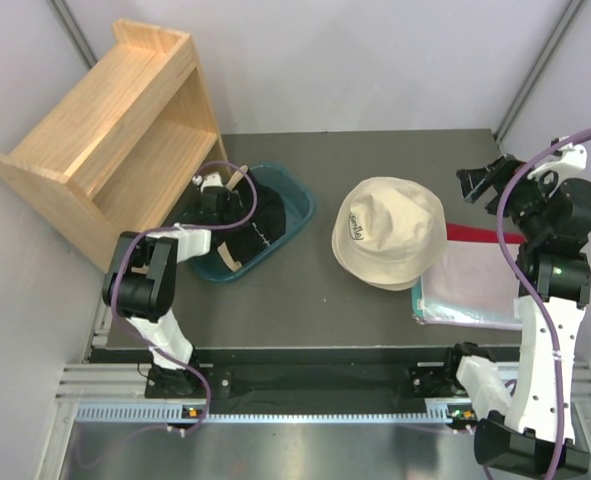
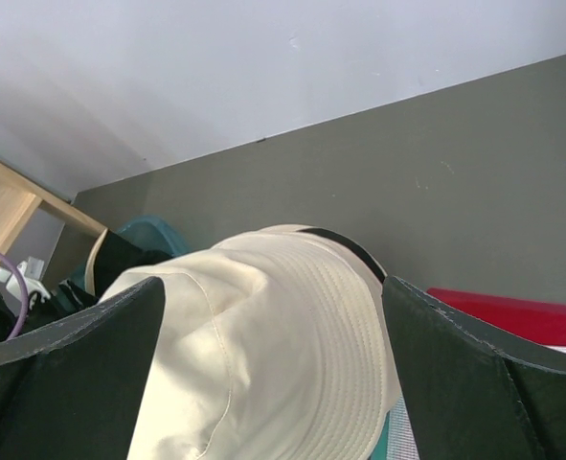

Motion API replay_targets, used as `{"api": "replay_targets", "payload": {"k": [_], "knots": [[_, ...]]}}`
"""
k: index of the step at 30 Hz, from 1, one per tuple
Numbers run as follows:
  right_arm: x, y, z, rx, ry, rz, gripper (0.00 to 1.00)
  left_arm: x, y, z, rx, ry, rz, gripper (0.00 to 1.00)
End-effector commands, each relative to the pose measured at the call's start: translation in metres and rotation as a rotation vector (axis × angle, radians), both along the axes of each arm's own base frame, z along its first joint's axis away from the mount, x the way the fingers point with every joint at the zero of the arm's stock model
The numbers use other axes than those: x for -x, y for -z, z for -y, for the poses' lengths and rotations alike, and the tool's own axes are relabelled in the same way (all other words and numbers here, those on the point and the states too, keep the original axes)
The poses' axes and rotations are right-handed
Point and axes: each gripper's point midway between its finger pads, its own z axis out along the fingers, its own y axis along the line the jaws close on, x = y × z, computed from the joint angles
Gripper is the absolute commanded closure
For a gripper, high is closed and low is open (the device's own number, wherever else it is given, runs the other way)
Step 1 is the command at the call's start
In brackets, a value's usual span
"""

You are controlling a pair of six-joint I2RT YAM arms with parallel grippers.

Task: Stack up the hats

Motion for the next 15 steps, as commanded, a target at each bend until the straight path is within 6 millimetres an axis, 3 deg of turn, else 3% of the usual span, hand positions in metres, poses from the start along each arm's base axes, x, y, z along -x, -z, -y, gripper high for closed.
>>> {"api": "replay_targets", "payload": {"k": [1, 3, 7, 9, 13, 15], "knots": [[0.005, -0.023, -0.003, 0.035, -0.013, 0.082, 0.05, -0.014, -0.011, 0.006, 0.037, 0.01, 0.032, 0.32], [0.004, -0.021, -0.002, 0.034, -0.012, 0.079, 0.06, -0.016, -0.016, 0.01, 0.053, 0.032, 0.055, 0.41], [0.005, -0.021, -0.003, 0.033, -0.015, 0.081, 0.06, -0.016, -0.03, 0.013, 0.071, 0.043, 0.099, 0.86], [0.006, -0.022, -0.003, 0.035, -0.018, 0.084, 0.06, -0.016, -0.04, 0.015, 0.082, 0.054, 0.125, 1.0], [0.008, -0.026, -0.004, 0.041, -0.021, 0.096, 0.05, -0.012, -0.066, 0.027, 0.139, 0.105, 0.163, 1.0], [0.009, -0.03, -0.01, 0.047, -0.055, 0.109, 0.06, -0.007, -0.093, 0.034, 0.181, 0.133, 0.21, 1.0]]}}
